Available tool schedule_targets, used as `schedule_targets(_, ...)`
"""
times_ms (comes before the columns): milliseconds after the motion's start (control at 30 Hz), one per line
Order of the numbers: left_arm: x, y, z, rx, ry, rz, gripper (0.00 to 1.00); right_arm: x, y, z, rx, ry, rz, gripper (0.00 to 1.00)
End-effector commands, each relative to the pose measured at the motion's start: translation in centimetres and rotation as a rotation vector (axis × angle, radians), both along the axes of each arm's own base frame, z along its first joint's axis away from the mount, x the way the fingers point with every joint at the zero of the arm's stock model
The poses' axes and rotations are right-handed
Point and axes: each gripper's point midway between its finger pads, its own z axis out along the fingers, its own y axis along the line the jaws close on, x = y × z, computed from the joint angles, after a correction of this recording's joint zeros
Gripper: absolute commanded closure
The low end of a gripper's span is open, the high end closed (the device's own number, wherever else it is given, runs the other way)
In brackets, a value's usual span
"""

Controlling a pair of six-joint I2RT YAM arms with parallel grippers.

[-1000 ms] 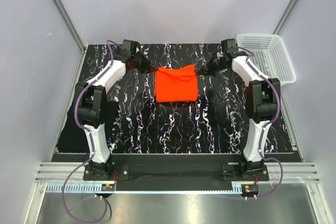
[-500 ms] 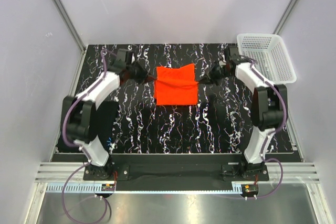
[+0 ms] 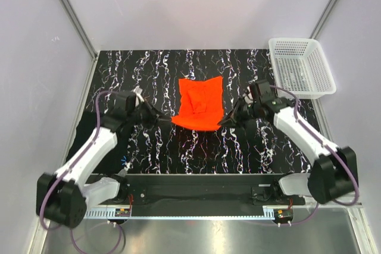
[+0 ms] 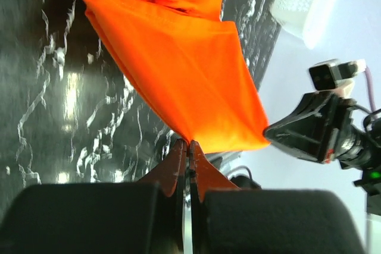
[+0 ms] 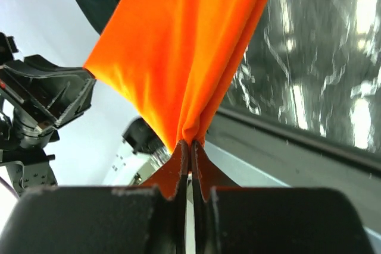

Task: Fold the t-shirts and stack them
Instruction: Fold the tshirt

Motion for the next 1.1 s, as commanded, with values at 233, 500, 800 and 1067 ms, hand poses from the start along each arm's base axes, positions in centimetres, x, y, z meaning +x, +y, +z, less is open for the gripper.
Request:
schedule_targets(233,-8.5,0.1,3.0,-0.139,-0.063,-0.049,1.00,-9.1,-0.4,1.2,0.034,0.025,-0.051,0.97)
schedule_targets(500,-11.9,0.3,4.2,-0.170,-0.058,-0.058,1.00,-13.6,-1.6,1.3,0.049,0.058,-0.066,0.97)
schedule_targets(800,-5.9,-1.8,7.0,-0.023,-0.101,-0.097,1.00,-7.6,-1.5,3.6,-0.004,-0.006,-0.085,1.00)
schedule_targets(1067,4.0,-3.1,6.4,0.059,-0.079,-0.118,1.00,0.8,-2.9,2.9,0.013,0.010,-0.019,1.00)
